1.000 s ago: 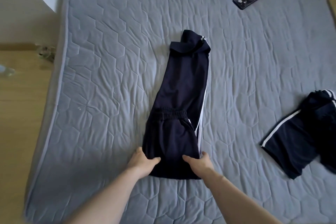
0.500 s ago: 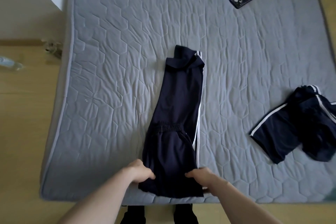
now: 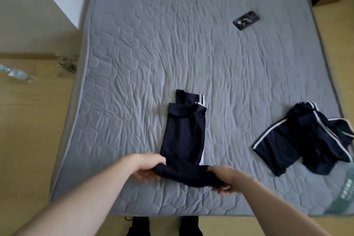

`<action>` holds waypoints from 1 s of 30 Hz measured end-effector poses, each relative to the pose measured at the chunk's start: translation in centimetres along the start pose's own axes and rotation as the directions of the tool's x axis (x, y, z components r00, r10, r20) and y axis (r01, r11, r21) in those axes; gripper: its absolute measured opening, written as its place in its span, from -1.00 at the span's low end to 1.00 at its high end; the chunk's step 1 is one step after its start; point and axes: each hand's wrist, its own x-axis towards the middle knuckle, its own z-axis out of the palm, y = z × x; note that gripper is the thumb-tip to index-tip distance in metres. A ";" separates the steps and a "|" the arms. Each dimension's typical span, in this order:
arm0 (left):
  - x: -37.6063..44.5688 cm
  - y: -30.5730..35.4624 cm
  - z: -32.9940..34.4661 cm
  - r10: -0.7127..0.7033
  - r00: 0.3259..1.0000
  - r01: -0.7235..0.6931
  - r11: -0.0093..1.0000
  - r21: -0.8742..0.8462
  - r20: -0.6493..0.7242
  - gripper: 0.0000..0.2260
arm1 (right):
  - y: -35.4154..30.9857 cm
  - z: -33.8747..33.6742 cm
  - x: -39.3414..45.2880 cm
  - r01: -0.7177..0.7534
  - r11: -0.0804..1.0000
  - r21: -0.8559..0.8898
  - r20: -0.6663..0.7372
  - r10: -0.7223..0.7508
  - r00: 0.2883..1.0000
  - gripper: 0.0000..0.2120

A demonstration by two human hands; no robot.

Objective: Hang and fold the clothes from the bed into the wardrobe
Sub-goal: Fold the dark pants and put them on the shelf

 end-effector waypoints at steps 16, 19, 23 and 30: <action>10.3 7.3 -4.1 0.214 0.741 -0.310 0.950 -0.042 -0.637 -0.54 | -7.1 -2.0 6.9 0.364 0.757 0.542 -0.430 -0.122 0.894 -0.36; 12.0 7.9 -5.1 0.362 0.677 -0.255 0.932 0.256 -0.641 -0.41 | -4.7 1.4 9.4 0.240 0.798 0.553 -0.352 -0.038 0.935 -0.30; 12.8 13.9 -8.6 0.640 0.476 -0.315 0.765 0.562 -0.603 -0.30 | -4.1 3.8 11.8 0.181 0.731 0.658 -0.270 0.004 0.963 -0.49; 15.7 24.0 -13.5 0.731 0.554 -0.200 0.581 0.789 -0.398 0.11 | -5.4 3.5 16.5 0.202 0.522 0.829 -0.247 0.017 0.969 -0.29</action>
